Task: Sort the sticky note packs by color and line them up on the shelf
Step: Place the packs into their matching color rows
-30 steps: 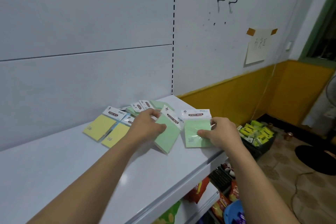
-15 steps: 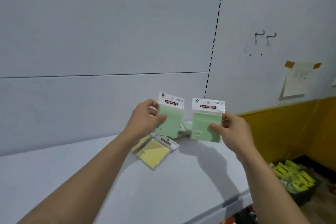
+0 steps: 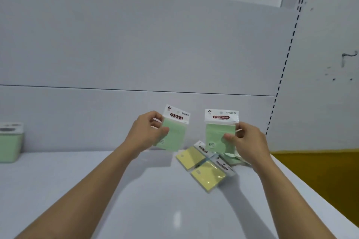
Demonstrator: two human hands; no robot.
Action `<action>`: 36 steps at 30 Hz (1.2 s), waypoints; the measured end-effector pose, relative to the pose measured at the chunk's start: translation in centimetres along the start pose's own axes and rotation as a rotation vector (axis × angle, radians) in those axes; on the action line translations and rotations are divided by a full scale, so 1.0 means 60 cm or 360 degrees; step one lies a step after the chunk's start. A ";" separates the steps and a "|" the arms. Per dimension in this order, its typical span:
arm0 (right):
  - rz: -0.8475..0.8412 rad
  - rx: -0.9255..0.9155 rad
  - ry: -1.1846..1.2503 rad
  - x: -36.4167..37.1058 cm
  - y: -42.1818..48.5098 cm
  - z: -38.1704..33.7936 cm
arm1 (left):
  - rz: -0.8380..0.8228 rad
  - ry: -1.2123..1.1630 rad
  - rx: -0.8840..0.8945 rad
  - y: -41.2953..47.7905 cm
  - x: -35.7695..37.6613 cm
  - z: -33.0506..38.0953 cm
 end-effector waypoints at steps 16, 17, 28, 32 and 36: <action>-0.0374 -0.0256 0.0194 0.196 -0.031 -0.132 | 0.0416 0.0078 -0.0173 -0.080 -0.223 -0.063; -0.0395 -0.0264 0.0192 0.205 -0.033 -0.140 | 0.0427 0.0078 -0.0178 -0.083 -0.234 -0.067; -0.0483 -0.0288 0.0217 0.334 -0.082 -0.246 | 0.0492 0.0068 -0.0238 -0.112 -0.398 -0.136; -0.0549 -0.0294 0.0206 0.405 -0.113 -0.300 | 0.0505 0.0096 -0.0285 -0.119 -0.478 -0.173; -0.0620 -0.0295 0.0193 0.480 -0.150 -0.347 | 0.0510 0.0128 -0.0352 -0.130 -0.550 -0.217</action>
Point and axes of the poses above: each hand's wrist, its own y-axis towards the middle knuckle, its own x-axis out of the palm, z = x × y, the point moved 2 cm from there along y, towards the middle knuckle, and after that the axes turned 4 degrees about x, right-handed, at the moved point
